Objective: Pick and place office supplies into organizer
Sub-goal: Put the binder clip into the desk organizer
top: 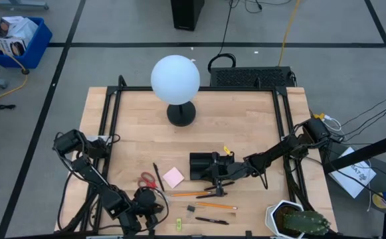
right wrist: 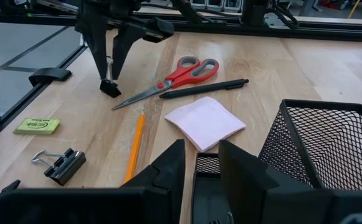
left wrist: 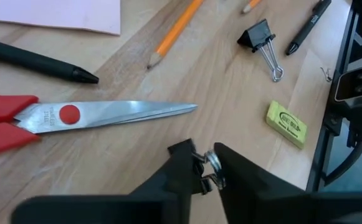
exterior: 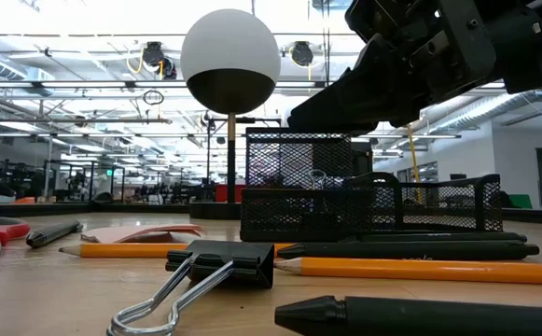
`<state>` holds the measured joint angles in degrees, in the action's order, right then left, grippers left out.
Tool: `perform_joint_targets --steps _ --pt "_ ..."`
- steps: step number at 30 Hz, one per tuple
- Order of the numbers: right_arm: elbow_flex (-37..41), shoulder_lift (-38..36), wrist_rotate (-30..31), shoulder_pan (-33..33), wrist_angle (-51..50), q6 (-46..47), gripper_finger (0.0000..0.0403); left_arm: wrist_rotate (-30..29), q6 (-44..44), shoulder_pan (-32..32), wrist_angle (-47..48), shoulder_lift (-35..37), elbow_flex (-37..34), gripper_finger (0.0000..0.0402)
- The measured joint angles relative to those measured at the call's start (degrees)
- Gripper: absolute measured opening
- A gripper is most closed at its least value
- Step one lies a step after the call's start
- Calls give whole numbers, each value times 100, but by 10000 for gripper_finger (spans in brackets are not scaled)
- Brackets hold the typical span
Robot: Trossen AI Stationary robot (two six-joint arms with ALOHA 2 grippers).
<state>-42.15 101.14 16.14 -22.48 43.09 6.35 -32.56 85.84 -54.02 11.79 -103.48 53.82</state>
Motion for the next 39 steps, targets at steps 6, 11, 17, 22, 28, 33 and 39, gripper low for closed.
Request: perform_joint_targets --steps 6,11,17,22,28,33,39 --pt "0 0 0 0 -2 0 91 -62 -112 0 -2 2 0 11" --pt "0 0 0 0 -2 -14 90 -494 -369 69 -4 4 0 25" --pt "0 0 11 0 30 -103 89 -727 -841 439 -7 4 0 13" --pt "2 0 14 -11 208 -172 89 -752 -1505 837 -311 4 0 17" --pt "2 0 19 -11 209 -212 89 -707 -2634 1232 -1123 4 0 8" --pt "2 -63 31 -74 181 -270 89 -678 -3216 1546 -1395 62 -2 20" --pt "4 -374 636 -439 214 -738 89 -621 -3825 1936 -1529 142 -2 8"
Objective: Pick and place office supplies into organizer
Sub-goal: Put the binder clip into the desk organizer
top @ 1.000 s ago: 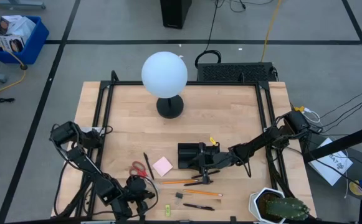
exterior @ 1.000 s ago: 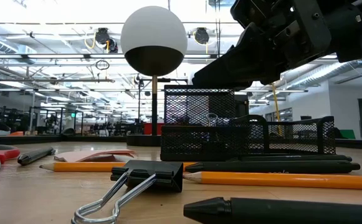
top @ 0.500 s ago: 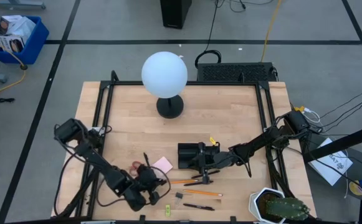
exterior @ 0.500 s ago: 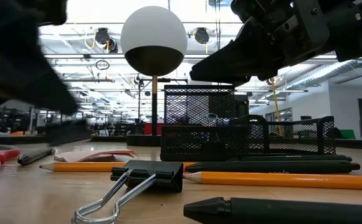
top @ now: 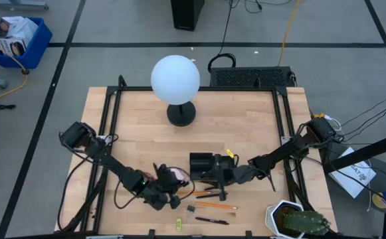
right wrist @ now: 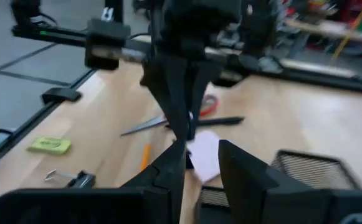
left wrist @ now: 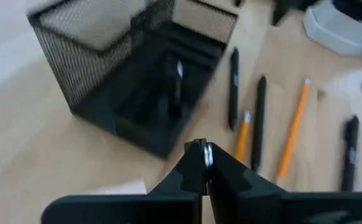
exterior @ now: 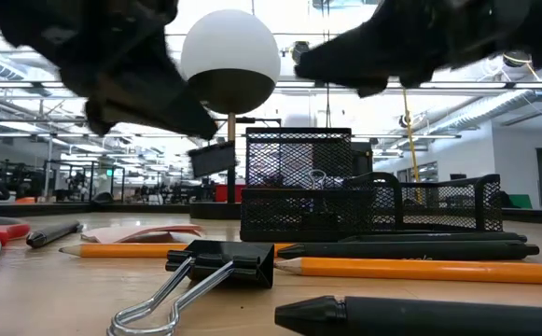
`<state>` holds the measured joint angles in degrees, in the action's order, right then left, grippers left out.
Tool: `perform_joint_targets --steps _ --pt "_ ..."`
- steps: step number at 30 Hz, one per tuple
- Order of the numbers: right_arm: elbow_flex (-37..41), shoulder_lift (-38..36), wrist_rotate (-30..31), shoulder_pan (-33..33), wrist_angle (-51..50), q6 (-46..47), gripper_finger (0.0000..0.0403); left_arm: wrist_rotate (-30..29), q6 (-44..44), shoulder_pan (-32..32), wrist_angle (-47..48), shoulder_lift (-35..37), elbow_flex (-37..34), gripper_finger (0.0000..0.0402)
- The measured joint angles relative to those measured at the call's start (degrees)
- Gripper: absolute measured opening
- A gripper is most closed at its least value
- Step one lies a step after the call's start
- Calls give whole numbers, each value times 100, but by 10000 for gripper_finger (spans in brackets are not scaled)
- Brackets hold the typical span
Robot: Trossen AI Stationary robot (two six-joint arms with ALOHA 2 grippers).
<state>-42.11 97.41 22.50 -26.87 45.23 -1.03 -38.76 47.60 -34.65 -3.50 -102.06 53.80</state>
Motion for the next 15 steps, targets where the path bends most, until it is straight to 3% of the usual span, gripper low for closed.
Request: perform_joint_targets --steps 5,12,15 --pt "0 -273 615 -277 -66 -310 89 245 -707 384 -474 121 7 20" --pt "4 -407 763 -403 -106 -414 89 815 -1362 926 -778 195 4 7" --pt "0 -415 753 -411 -127 -421 89 915 -1439 1098 -722 181 -2 22"
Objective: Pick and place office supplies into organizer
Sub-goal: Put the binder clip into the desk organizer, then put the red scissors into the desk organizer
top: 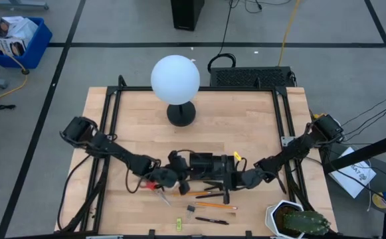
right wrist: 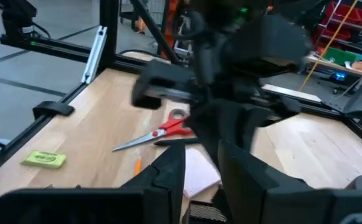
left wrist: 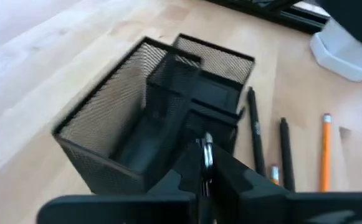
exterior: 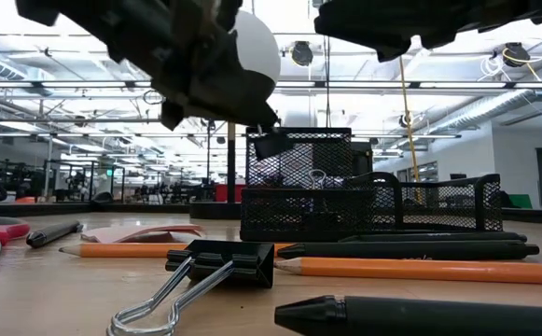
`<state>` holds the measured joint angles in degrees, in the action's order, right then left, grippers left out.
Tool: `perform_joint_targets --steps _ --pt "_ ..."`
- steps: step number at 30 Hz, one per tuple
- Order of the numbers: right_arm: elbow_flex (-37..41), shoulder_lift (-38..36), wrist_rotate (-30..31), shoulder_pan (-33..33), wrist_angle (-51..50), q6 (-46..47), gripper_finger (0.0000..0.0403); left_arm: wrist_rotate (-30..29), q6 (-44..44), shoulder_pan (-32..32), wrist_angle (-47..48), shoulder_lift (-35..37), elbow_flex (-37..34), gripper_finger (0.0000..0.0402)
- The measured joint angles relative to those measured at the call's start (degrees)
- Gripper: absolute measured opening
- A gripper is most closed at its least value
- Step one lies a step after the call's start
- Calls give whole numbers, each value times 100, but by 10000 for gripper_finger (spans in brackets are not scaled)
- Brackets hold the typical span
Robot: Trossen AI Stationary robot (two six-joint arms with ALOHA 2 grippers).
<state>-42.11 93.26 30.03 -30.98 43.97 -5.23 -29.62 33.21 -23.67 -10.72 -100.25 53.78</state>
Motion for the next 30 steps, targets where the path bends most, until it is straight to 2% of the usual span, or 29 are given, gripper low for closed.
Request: perform_joint_targets --steps 4,11,20,30 --pt "0 4 6 -4 -2 0 89 243 -5 192 36 2 0 29" --pt "0 4 4 -4 -7 0 89 359 -162 283 13 2 0 8" --pt "0 4 2 -4 -7 0 89 375 -144 283 13 2 0 68" --pt "0 4 1 -4 -12 0 89 412 -135 296 13 2 0 62"
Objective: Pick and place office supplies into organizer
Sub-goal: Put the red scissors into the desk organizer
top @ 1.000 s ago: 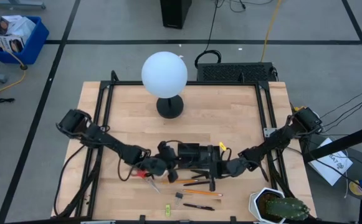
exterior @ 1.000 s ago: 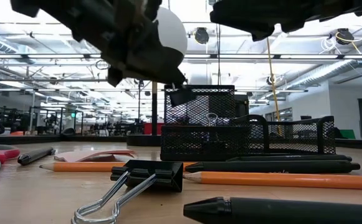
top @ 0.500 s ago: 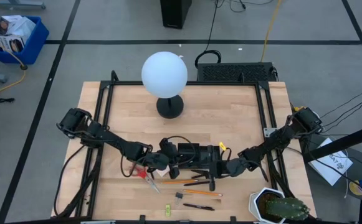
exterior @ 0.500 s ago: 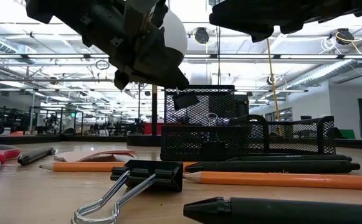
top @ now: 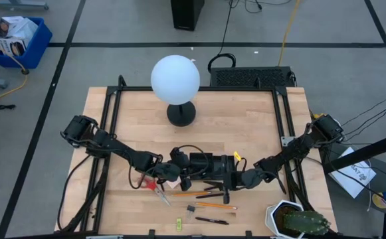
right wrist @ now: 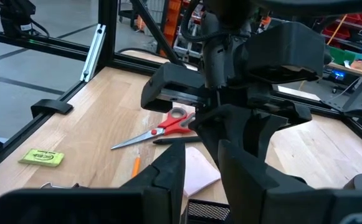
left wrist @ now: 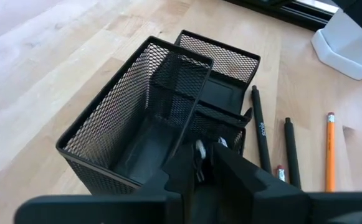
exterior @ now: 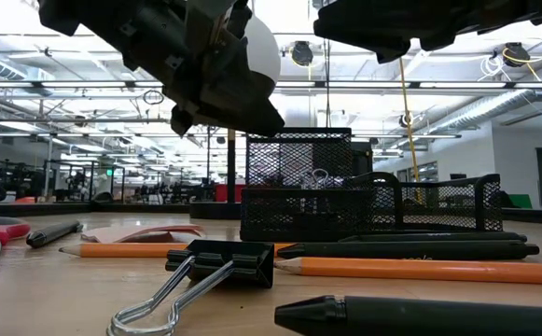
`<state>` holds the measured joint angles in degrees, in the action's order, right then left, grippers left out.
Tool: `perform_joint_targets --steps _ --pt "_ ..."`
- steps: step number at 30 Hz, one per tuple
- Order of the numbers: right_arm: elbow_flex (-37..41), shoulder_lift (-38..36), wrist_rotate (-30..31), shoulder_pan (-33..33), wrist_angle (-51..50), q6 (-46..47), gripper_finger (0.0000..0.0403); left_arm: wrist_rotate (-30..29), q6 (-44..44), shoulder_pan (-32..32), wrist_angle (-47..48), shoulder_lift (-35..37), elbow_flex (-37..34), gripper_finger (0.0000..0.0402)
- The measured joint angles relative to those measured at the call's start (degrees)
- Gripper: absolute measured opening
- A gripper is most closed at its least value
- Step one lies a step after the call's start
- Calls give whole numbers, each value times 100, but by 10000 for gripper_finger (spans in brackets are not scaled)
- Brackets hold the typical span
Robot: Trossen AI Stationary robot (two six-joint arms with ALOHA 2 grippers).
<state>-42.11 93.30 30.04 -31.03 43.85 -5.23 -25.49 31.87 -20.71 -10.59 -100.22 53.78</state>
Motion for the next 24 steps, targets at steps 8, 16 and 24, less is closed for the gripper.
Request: perform_joint_targets --steps 8,16,24 --pt "0 0 -4 -17 -129 71 90 -314 365 13 24 -2 2 78" --pt "0 2 -4 -19 -356 193 125 -444 140 -127 229 149 6 183" --pt "0 2 -4 -20 -360 146 156 -474 -458 -451 145 563 5 266"
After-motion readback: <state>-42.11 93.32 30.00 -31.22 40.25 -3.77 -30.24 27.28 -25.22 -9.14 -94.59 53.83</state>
